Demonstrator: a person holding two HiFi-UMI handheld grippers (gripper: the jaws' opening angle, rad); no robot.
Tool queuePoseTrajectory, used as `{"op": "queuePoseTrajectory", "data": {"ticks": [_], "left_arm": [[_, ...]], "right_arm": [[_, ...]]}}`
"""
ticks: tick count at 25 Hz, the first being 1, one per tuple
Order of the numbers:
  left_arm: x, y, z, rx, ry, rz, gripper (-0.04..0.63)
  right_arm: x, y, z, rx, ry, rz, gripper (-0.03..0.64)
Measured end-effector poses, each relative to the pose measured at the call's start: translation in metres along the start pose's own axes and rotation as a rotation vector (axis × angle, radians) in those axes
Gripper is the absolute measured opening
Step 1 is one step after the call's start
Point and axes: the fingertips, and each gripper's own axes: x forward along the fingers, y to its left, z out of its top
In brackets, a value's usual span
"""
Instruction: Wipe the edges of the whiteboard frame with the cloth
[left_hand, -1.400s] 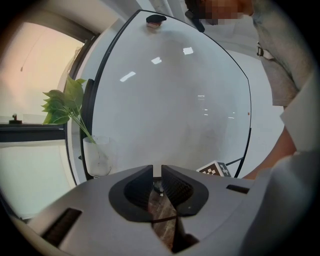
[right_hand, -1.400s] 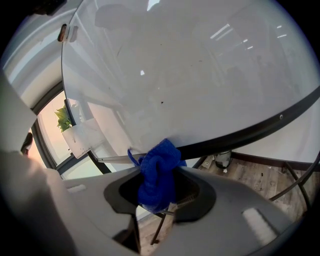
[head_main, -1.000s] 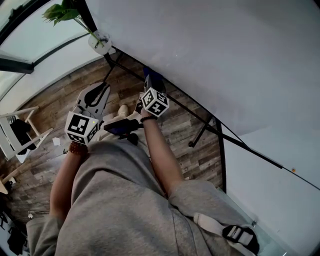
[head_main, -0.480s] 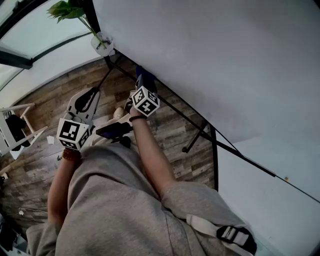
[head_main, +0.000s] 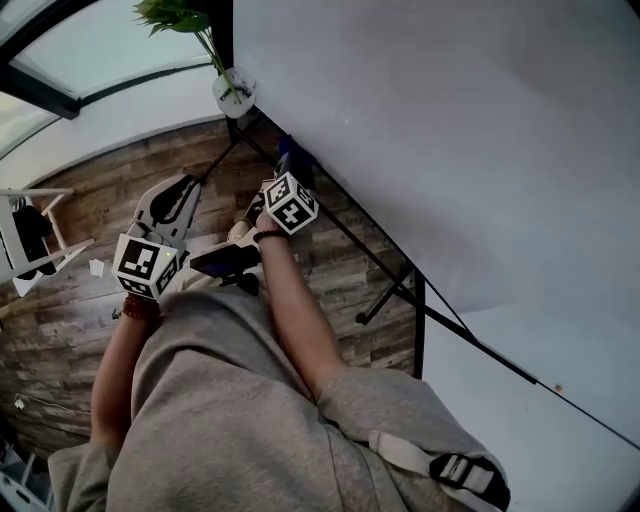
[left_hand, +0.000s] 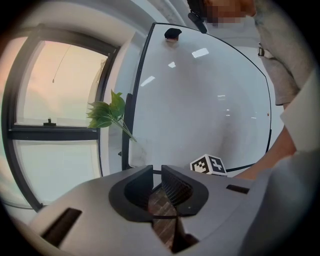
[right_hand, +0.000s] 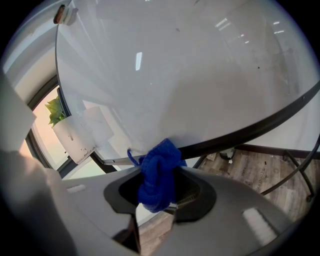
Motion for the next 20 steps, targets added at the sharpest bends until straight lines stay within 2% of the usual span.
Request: {"op": "queuePoseTrajectory", "data": {"ticks": [20], "left_arm": [[-0.022,0.027,-0.008,-0.027,0.018,0.129,0.057]], "right_arm": [[0.023,0.06,-0.012,-0.018,0.044,0.084,0.146]]}}
